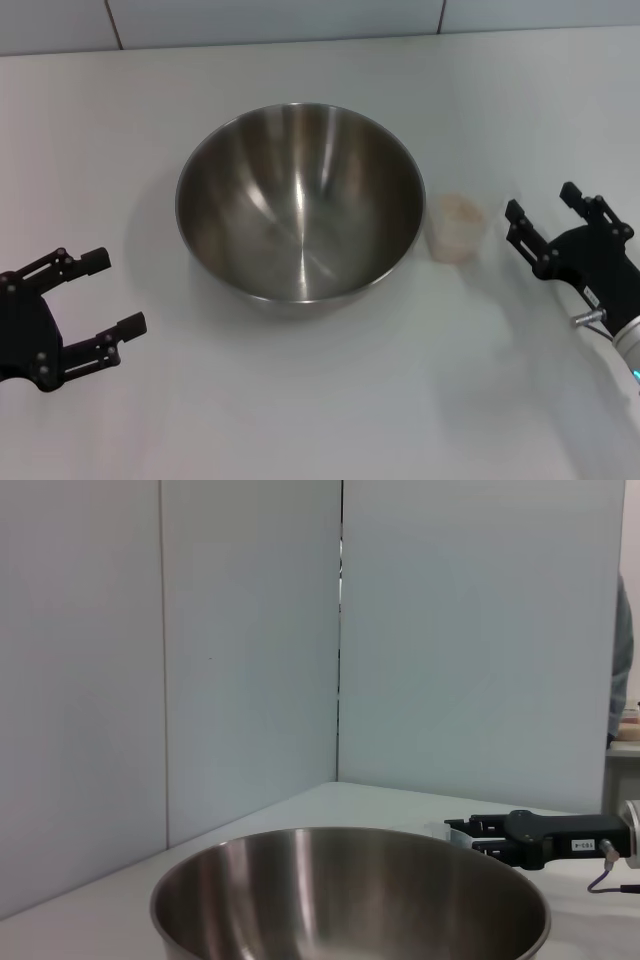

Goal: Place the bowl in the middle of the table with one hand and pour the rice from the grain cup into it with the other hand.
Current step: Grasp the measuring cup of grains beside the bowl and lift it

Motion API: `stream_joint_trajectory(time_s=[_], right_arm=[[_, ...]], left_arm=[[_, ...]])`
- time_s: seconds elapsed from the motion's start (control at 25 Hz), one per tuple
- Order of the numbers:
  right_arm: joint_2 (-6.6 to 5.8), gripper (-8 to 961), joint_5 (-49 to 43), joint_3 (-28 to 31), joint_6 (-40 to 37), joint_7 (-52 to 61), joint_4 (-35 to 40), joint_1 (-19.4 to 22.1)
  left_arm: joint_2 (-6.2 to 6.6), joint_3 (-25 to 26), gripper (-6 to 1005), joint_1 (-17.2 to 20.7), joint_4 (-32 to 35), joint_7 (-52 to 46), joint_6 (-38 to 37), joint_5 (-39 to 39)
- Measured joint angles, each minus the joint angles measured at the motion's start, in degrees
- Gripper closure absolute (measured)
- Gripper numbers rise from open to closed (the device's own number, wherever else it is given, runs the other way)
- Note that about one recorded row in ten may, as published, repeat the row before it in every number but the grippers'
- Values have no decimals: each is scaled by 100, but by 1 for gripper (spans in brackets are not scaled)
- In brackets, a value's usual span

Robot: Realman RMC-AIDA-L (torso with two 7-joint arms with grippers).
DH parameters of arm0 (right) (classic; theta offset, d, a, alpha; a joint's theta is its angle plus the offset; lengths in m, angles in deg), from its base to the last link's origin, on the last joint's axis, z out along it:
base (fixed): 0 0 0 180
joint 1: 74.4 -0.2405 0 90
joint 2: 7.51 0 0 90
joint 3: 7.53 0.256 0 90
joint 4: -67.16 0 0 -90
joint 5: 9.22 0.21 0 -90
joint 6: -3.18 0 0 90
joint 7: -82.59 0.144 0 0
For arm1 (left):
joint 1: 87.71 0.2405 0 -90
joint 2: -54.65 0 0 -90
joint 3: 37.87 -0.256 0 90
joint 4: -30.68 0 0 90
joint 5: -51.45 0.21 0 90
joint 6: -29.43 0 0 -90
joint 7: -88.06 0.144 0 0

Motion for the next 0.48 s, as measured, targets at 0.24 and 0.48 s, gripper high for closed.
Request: stream_joint_trajectory(time_s=[0.24, 0.48], right_arm=[[-6, 274, 0, 64, 146, 3, 11, -153], [-9, 280, 0, 107, 256, 6, 61, -280]], left_arm=[[-12, 50, 186, -19, 0, 0, 28, 0], [-22, 118, 186, -43, -1, 2, 45, 2]])
